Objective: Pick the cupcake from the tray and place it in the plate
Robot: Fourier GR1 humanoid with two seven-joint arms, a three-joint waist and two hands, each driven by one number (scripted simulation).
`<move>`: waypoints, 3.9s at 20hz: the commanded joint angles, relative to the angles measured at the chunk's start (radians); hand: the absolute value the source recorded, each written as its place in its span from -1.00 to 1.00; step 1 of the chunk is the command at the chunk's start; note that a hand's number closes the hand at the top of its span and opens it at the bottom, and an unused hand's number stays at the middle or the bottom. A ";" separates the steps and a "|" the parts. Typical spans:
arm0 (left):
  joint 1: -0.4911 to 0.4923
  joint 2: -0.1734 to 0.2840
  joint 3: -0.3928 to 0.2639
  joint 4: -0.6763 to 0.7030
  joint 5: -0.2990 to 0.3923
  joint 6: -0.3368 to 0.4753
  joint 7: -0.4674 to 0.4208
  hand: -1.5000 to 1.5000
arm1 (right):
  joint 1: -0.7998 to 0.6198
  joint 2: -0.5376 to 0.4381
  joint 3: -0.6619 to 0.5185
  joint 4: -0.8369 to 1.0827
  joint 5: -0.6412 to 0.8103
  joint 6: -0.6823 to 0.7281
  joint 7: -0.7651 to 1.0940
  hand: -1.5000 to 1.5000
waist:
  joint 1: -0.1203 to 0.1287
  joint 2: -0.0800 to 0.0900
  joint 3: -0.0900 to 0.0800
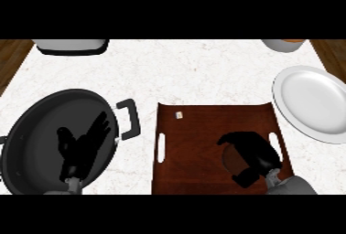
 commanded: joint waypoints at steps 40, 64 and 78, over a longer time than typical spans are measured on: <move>0.023 -0.031 0.033 -0.037 -0.029 -0.033 0.015 0.00 | 0.180 0.119 -0.531 -0.289 -0.310 -0.732 -0.070 1.00 | 0.002 0.005 0.001; -0.013 -0.070 -0.002 0.006 -0.064 -0.049 -0.020 0.00 | -0.442 -0.300 -0.845 1.085 -0.416 -0.725 -0.533 -1.00 | 0.075 0.032 0.004; -0.032 -0.059 0.019 0.001 -0.065 -0.045 -0.001 0.00 | -0.542 -0.330 -1.021 1.212 -0.616 -0.429 -0.827 -1.00 | 0.049 0.030 0.011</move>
